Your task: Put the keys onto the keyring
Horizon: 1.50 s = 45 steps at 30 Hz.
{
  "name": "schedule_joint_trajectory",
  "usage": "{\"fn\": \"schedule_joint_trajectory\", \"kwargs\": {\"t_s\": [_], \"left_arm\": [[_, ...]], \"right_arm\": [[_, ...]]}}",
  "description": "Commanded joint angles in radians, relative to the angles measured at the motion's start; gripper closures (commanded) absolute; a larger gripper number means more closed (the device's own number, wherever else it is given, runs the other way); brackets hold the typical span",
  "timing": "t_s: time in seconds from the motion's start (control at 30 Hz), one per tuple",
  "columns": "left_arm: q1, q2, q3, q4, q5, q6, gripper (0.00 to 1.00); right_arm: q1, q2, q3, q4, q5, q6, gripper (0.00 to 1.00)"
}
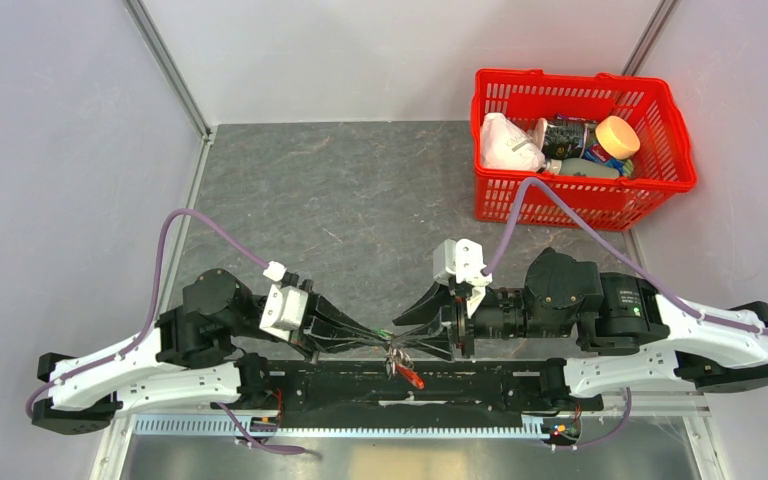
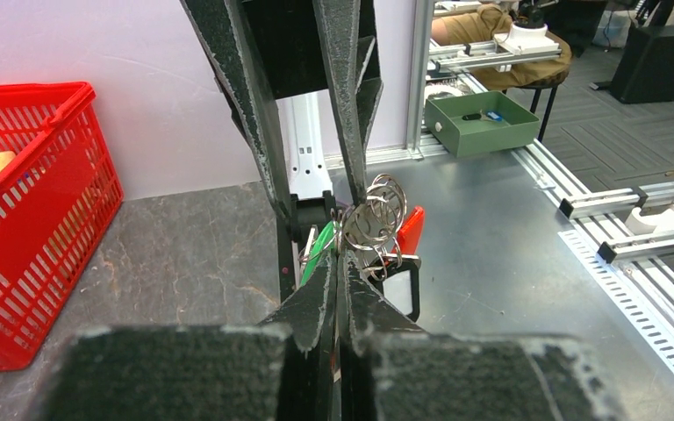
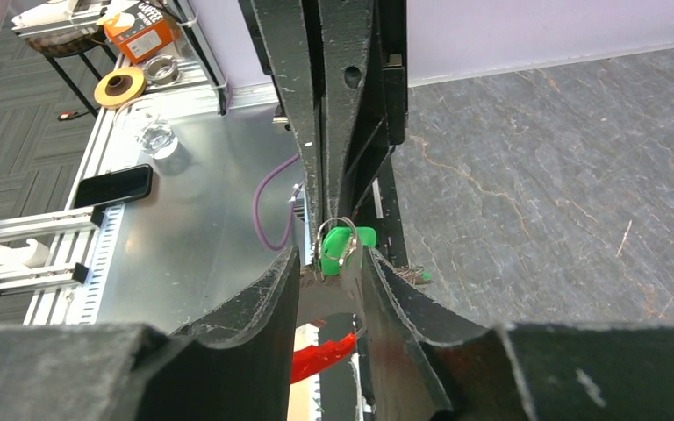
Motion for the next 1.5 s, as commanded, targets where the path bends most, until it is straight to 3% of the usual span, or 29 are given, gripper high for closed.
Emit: {"fn": "schedule_joint_trajectory", "kwargs": {"t_s": [0.0,1.1,1.47], "left_arm": [[-0.002,-0.009,0.012,0.094,0.017,-0.034,0.98],[-0.002,-0.038,-0.005,0.098,-0.012,-0.039,0.98],[-0.002,-0.035,-0.005,0.097,-0.014,-0.037,0.98]], "right_arm": [[0.0,0.003,0.04,0.052,0.045,-0.02,0.6],[0.0,0.036,0.035,0.057,0.018,-0.018,0.58],[-0.001,0.028,0.034,0.069,-0.07,-0.014,0.55]]}}
